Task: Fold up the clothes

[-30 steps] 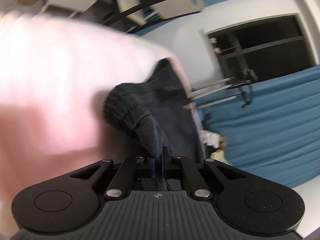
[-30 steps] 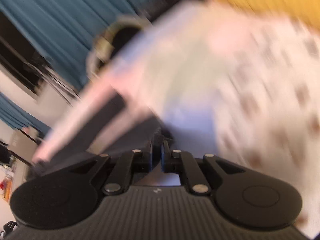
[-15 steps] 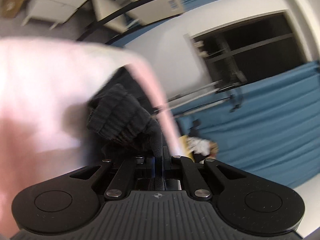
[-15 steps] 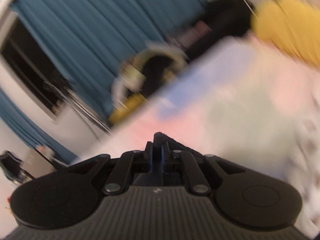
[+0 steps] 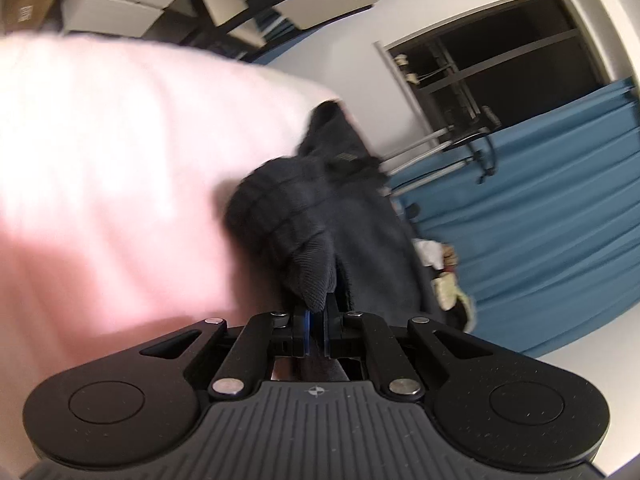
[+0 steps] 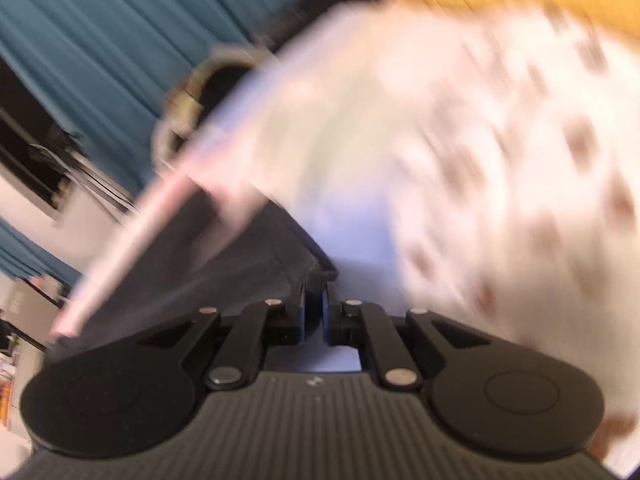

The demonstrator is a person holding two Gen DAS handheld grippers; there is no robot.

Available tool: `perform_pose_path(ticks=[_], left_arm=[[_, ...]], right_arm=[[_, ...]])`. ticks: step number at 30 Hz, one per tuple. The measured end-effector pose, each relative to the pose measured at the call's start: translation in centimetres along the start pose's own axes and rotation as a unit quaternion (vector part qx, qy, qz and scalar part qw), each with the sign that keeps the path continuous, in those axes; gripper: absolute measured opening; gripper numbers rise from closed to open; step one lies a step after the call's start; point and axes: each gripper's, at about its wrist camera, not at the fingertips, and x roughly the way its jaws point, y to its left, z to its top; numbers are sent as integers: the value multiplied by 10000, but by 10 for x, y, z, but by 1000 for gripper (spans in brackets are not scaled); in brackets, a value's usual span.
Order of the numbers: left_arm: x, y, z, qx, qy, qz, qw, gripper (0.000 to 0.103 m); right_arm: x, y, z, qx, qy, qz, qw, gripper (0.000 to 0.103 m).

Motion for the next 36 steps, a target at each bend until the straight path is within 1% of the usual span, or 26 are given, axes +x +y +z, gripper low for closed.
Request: perform_pose_path(ticks=[1, 3, 5, 6, 7, 8, 9, 10, 11, 12, 15, 17, 19, 22, 24, 27, 28, 29, 30, 31, 32, 33, 36], left_arm=[[1, -1, 1, 66, -15, 5, 10000, 7], [3, -6, 5, 267, -27, 11, 9996, 7], [0, -10, 5, 473, -7, 57, 9989, 8], [-1, -13, 5, 579, -3, 96, 9983, 13], [-4, -15, 3, 658, -18, 153, 9977, 22], [-7, -16, 1, 729, -37, 216, 9971, 31], [-11, -18, -1, 801, -57, 278, 9964, 60], [-15, -19, -3, 872, -77, 341, 9956, 86], [-25, -22, -7, 1001, -206, 453, 9937, 91], [-34, -28, -10, 1146, -368, 589, 9910, 91], [-58, -49, -20, 1402, -655, 730, 9853, 91], [-67, -73, -25, 1721, -896, 667, 9787, 92], [-66, -105, -31, 2159, -1061, 570, 9690, 93], [-44, -163, -46, 2776, -1083, 375, 9538, 94], [-20, -205, -61, 3149, -1037, 240, 9431, 94], [16, -264, -93, 3718, -845, -39, 9245, 94], [31, -279, -105, 3796, -768, -85, 9219, 94], [46, -293, -116, 3775, -635, -158, 9237, 94], [62, -306, -126, 3718, -475, -256, 9267, 94], [76, -314, -136, 3682, -360, -317, 9285, 94], [90, -322, -146, 3653, -259, -366, 9298, 94], [102, -326, -157, 3604, -152, -390, 9319, 94], [138, -329, -187, 3473, 148, -507, 9363, 94]], right_arm=[[4, -9, -7, 87, 12, -16, 10000, 9], [5, -14, -14, 124, -100, 54, 9999, 9], [3, -9, -12, 3, -129, 25, 9999, 10], [2, -6, -10, -64, -112, 6, 9999, 12], [0, -2, -8, -134, -100, -16, 9999, 19], [-2, 1, -7, -235, -122, -70, 9996, 22], [-6, 5, -6, -370, -207, -160, 9990, 33], [-11, 9, -4, -504, -291, -241, 9980, 38], [-17, 11, -5, -630, -368, -262, 9970, 41], [-17, 16, -5, -758, -462, -272, 9957, 42], [-24, 35, 2, -1117, -774, -257, 9904, 45], [-27, 54, 10, -1316, -969, -143, 9865, 48], [-18, 81, 22, -1448, -1104, 60, 9833, 54], [4, 130, 38, -1445, -1246, 322, 9811, 55], [26, 164, 46, -1249, -1300, 343, 9830, 56], [64, 203, 54, -673, -1157, 609, 9891, 56], [77, 215, 57, -494, -1074, 647, 9909, 56], [87, 225, 58, -397, -1042, 533, 9923, 56], [101, 236, 60, -269, -1004, 326, 9940, 57], [114, 242, 62, -154, -945, 218, 9952, 58], [127, 247, 64, -107, -901, 196, 9957, 59], [139, 250, 64, -162, -878, 145, 9959, 62], [165, 246, 65, -566, -895, -142, 9943, 64]])
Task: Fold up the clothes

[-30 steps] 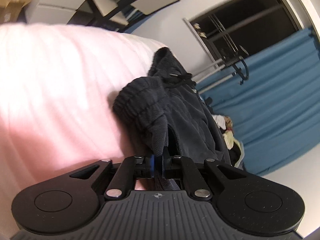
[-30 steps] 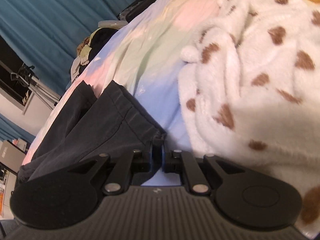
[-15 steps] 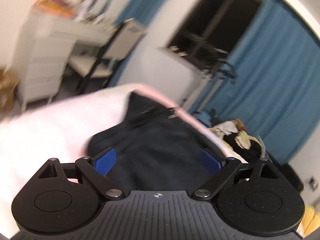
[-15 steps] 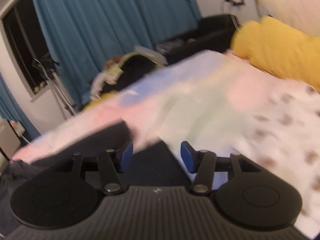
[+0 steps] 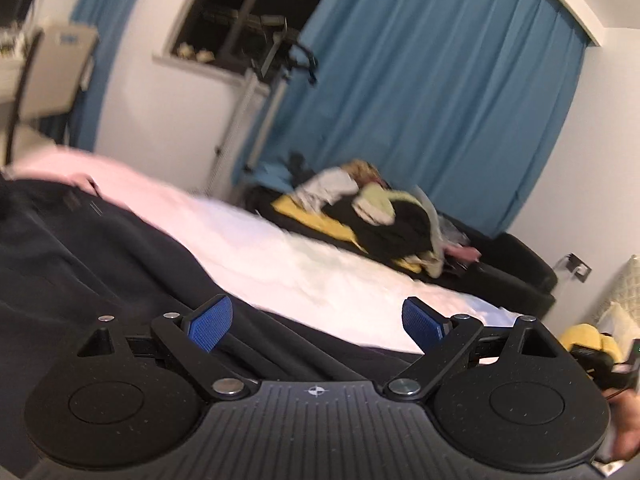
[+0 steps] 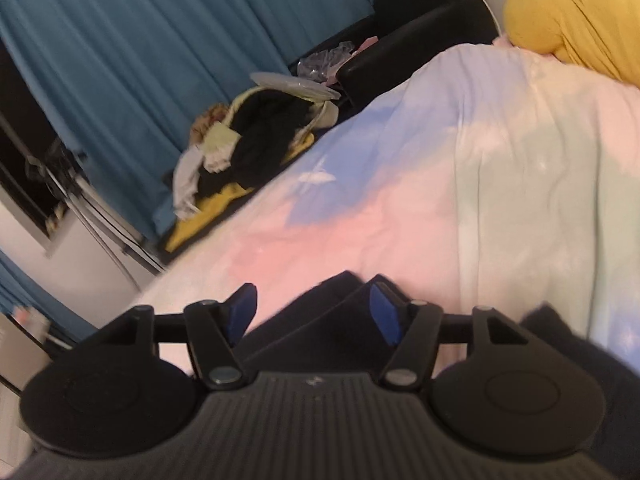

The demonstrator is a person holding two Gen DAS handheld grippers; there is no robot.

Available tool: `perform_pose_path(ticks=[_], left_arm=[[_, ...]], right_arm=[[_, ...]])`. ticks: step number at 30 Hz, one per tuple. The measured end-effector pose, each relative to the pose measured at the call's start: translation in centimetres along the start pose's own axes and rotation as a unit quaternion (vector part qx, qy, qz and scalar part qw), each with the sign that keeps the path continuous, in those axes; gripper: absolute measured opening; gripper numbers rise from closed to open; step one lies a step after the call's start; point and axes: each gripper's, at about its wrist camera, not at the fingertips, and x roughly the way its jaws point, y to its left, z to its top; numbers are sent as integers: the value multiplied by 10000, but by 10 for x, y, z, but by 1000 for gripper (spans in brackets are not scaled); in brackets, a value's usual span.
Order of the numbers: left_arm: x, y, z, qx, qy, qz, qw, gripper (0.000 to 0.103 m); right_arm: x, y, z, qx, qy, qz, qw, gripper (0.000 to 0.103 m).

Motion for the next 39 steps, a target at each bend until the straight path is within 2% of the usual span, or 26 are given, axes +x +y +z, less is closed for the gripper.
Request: perform_pose_path(ticks=[3, 4, 5, 8, 9, 10, 11, 12, 13, 14, 17, 20, 22, 25, 26, 28, 29, 34, 38, 39], left_arm=[[29, -1, -29, 166, 219, -90, 9996, 93], [38, 0, -38, 231, 306, -86, 9992, 93], [44, 2, -45, 286, 382, -76, 9988, 94], [56, 5, -53, 443, 462, 20, 9979, 94], [58, 7, -53, 464, 451, 39, 9979, 94], [63, 6, -52, 461, 437, 61, 9980, 94], [65, 8, -51, 409, 431, 84, 9982, 94], [65, 11, -51, 344, 427, 107, 9984, 94], [65, 15, -51, 224, 444, 96, 9987, 94], [64, 20, -50, 88, 468, 75, 9988, 94], [67, 32, -50, -275, 639, -13, 9976, 93], [72, 35, -53, -310, 873, -129, 9956, 93], [75, 30, -56, -150, 943, -191, 9952, 93], [79, 24, -59, 70, 981, -243, 9949, 93], [79, 22, -60, 137, 981, -251, 9948, 93], [81, 18, -62, 267, 977, -243, 9946, 93], [83, 17, -63, 301, 982, -229, 9944, 93], [96, 14, -66, 316, 1021, -197, 9941, 93], [99, 11, -68, 436, 1016, -152, 9937, 93], [99, 10, -69, 474, 1022, -140, 9935, 94]], right_arm=[[22, -15, -3, -570, -109, -253, 9980, 64], [30, -23, -3, -593, -50, -266, 9979, 64], [38, -32, -4, -595, 14, -267, 9979, 64], [55, -53, -6, -100, 233, 121, 9996, 63], [60, -53, -6, -127, 287, 312, 9990, 58], [65, -52, -5, -176, 337, 491, 9981, 47], [68, -47, -5, -389, 365, 580, 9969, 41], [70, -41, -6, -521, 420, 649, 9956, 27], [71, -35, -6, -653, 474, 718, 9942, 21], [73, -29, -7, -763, 539, 803, 9924, 20], [71, -11, -13, -614, 966, 1446, 9828, 16], [58, 23, -28, -1336, 1442, 1851, 9629, 16], [48, 36, -39, -1647, 1569, 1804, 9569, 16], [45, 32, -41, -1489, 1478, 1547, 9654, 22], [44, 26, -37, -1368, 1366, 1454, 9703, 25], [44, 12, -26, -1070, 1014, 1228, 9814, 37], [44, 4, -21, -891, 810, 1132, 9862, 39], [52, -32, 2, 15, 230, 653, 9976, 39], [75, -45, 6, 249, 403, 483, 9977, 40], [79, -48, 5, 306, 460, 490, 9973, 43]])
